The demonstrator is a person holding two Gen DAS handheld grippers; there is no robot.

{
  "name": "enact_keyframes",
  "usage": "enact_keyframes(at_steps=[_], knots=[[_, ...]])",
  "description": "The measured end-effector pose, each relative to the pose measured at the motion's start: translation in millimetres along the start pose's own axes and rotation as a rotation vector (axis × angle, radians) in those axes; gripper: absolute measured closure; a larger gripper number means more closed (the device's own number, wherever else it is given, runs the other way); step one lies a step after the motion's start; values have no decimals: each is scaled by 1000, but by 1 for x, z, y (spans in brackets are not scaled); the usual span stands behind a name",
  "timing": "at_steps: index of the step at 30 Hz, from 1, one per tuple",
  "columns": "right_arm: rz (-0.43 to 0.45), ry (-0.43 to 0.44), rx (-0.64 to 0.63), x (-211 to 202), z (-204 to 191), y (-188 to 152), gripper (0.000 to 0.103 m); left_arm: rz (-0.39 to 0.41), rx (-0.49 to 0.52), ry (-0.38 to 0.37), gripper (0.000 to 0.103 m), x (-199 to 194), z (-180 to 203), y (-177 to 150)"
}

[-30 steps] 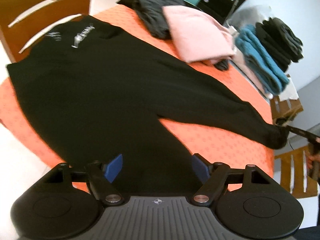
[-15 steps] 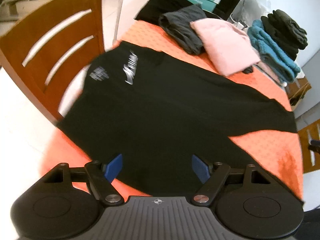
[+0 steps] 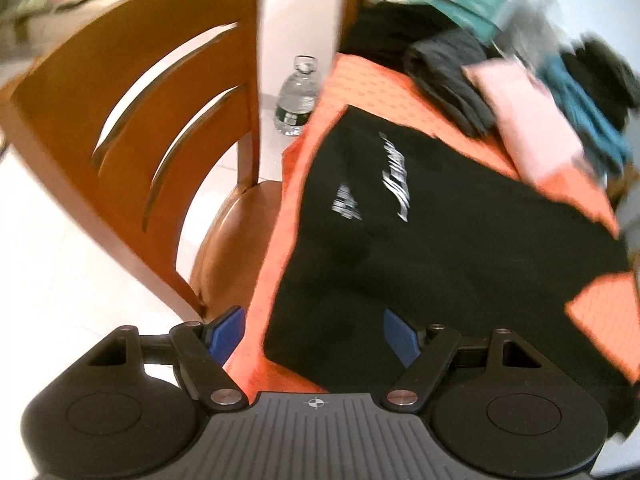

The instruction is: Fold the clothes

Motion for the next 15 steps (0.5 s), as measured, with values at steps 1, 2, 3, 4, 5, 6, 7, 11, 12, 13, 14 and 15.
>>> enact_keyframes(at_steps=[1, 2, 3, 4, 5, 6, 7, 11, 12, 13, 14, 15], knots=[[1, -4, 7, 0, -2, 0, 40, -4, -70, -17, 29, 1, -8, 0], [1, -9, 12, 1, -6, -1, 40, -9, -142, -36, 31, 3, -15, -1], [1, -13, 16, 2, -9, -1, 40, -21, -182, -47, 33, 5, -18, -3], [0, -20, 20, 3, -11, -1, 40, -34, -215, -57, 34, 7, -21, -6], [-3, -23, 22, 4, -13, 1, 40, -48, -248, -66, 35, 9, -24, -9], [-5, -27, 24, 6, -14, 2, 40, -61, -281, -75, 40, 12, -26, -11], [-7, -29, 22, 7, -16, 3, 40, -57, -278, -58, 49, 12, -26, -14], [-18, -23, 7, 13, -25, 6, 40, -34, -220, 10, 97, 5, -23, -14], [-20, -20, -5, 15, -28, 6, 40, -23, -213, 21, 97, 0, -23, -13], [-23, -15, -21, 16, -32, 6, 40, -10, -206, 32, 97, -6, -22, -12], [-25, -11, -37, 16, -36, 5, 40, -1, -202, 37, 97, -13, -21, -11], [-27, -6, -53, 17, -40, 5, 40, 5, -204, 33, 97, -18, -21, -9]])
Point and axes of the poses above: each gripper's, at about its wrist camera, not at the fingertips, and x roughly the way its jaws point, z to its right, y to its top, the point moved 3 cm from there along x, roughly the way its jaws point, and after that the axes turned 7 degrees about z, right-handed, at the moved point
